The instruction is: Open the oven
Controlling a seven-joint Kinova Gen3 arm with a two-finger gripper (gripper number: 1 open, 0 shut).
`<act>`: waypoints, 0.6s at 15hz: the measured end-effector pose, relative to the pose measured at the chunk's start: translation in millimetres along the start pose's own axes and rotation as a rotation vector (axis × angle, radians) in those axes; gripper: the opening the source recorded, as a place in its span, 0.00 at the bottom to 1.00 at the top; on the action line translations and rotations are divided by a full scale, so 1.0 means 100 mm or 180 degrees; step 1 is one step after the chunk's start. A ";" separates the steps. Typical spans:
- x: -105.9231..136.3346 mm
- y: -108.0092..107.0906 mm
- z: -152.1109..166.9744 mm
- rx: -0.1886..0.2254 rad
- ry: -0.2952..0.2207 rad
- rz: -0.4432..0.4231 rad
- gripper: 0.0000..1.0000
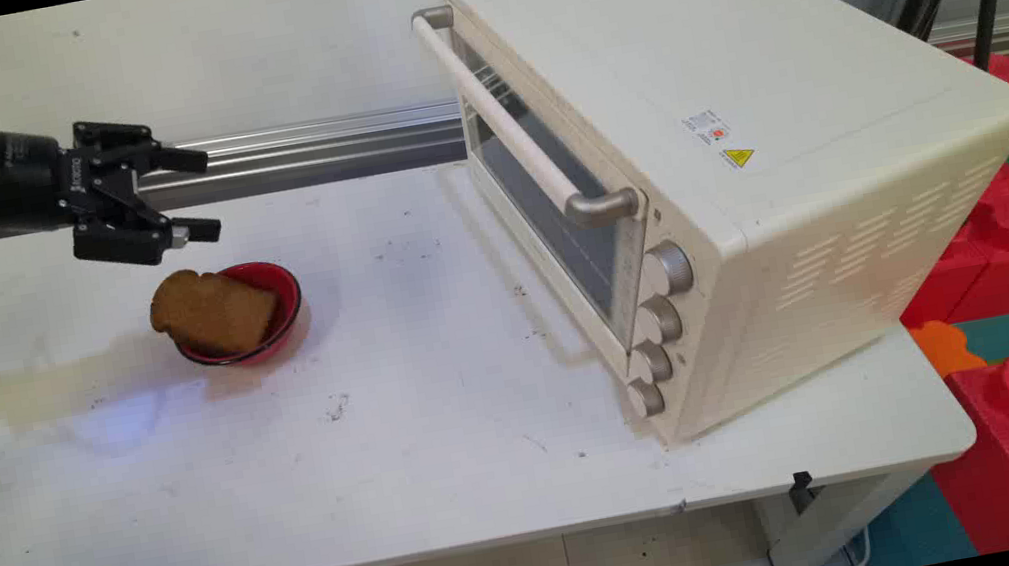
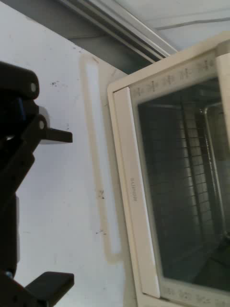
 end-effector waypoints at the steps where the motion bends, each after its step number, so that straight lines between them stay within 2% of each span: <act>1: 0.02 0.00 -0.01 0.0002 0.0027 -0.0013 1.00; 9: 0.25 0.01 -0.04 -0.0020 0.0293 -0.0090 1.00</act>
